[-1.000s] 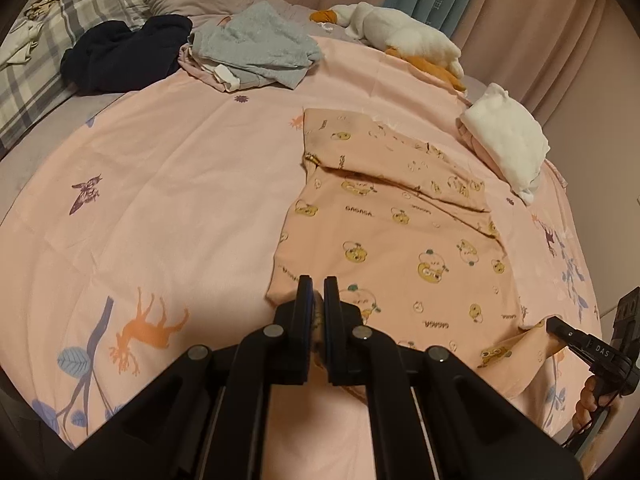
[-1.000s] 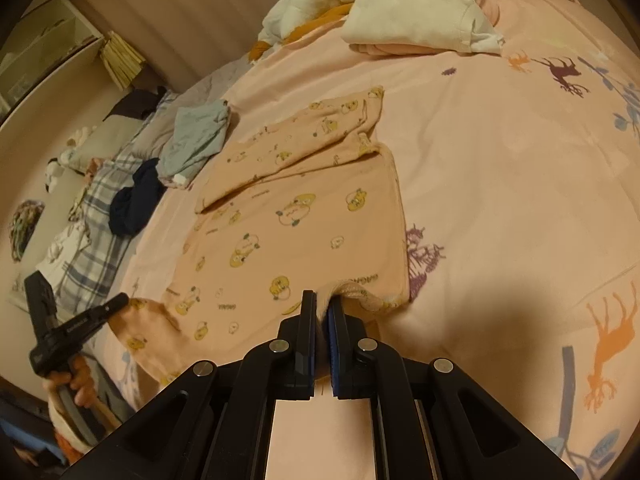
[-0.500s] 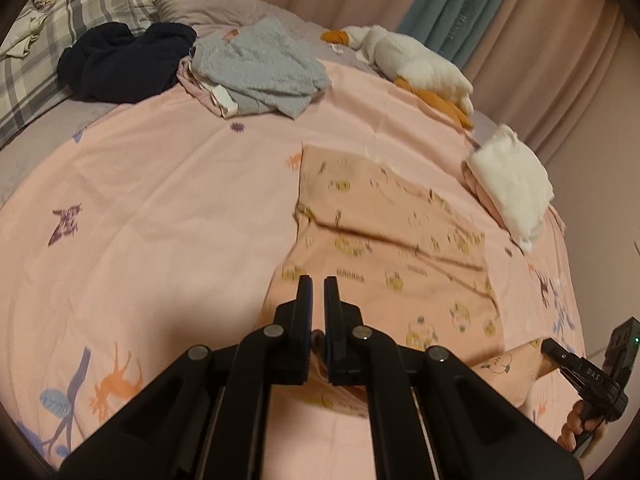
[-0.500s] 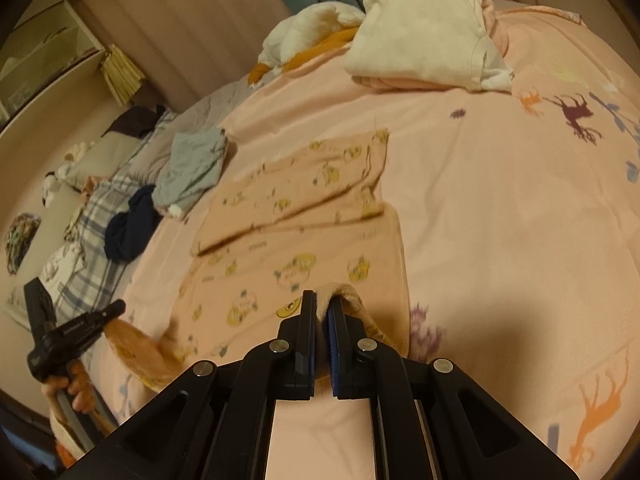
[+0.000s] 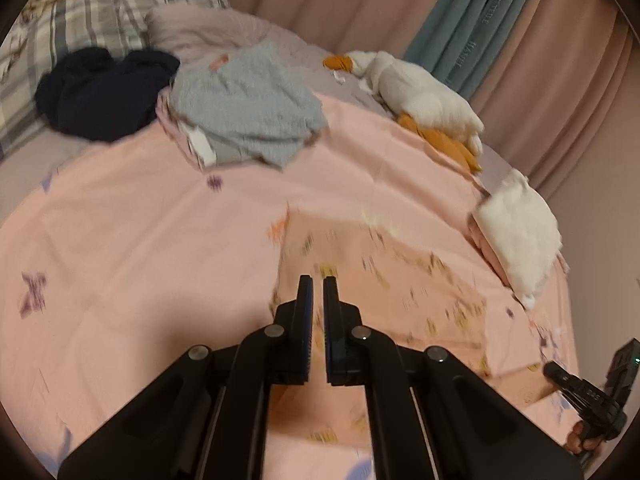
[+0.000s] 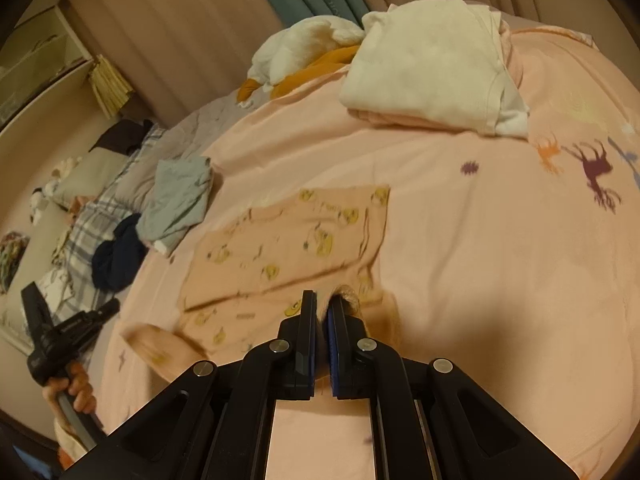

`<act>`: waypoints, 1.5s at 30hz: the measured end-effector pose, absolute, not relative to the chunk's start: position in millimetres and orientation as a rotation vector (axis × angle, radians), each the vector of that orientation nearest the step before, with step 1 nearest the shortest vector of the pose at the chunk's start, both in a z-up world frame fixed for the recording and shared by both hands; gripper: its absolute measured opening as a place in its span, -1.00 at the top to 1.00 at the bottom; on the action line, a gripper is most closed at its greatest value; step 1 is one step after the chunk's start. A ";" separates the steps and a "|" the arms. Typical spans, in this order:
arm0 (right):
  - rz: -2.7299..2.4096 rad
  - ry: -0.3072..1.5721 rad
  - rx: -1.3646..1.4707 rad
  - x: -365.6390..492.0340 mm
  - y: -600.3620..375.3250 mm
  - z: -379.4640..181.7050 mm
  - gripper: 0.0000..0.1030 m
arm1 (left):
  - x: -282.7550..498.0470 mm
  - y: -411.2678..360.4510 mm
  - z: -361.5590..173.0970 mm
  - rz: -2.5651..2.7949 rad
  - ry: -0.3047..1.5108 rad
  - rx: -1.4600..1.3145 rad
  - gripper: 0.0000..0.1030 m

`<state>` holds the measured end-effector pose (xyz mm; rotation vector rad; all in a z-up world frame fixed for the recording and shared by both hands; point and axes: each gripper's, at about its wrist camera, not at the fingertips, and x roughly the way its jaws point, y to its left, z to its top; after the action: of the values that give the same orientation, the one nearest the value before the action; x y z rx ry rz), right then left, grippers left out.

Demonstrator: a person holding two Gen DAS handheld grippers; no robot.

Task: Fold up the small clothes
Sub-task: 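Lift the hem with both tools and fold it up toward the collar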

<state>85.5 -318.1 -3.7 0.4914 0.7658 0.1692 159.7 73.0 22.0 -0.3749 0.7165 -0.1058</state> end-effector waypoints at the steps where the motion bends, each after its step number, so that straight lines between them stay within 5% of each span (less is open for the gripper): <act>1: 0.170 0.764 0.498 91.0 -318.8 -3.5 0.87 | 167.9 73.5 24.2 -0.094 0.711 -0.370 0.94; 18: 0.146 0.872 0.456 92.6 -316.5 -37.6 0.86 | 158.5 95.7 -61.3 -0.195 1.102 -0.415 0.67; 23: 0.148 0.869 0.442 90.4 -312.0 -33.9 0.87 | 157.4 98.6 -63.7 -0.274 1.099 -0.533 0.22; 27: 0.155 0.877 0.420 91.1 -305.1 -36.3 0.87 | 158.7 92.8 -69.9 -0.283 1.136 -0.528 0.27; 35: 0.160 0.896 0.437 95.2 -303.4 -49.8 0.86 | 162.8 70.3 -76.8 -0.356 1.155 -0.478 0.86; 45: 0.201 0.830 0.563 89.7 -320.8 -45.6 0.86 | 172.5 57.2 -32.6 -0.355 0.971 -0.532 0.88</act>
<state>89.7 -320.8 -45.6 0.5633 0.8298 0.2011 172.5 57.2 -32.6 -0.5319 0.9711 -0.3554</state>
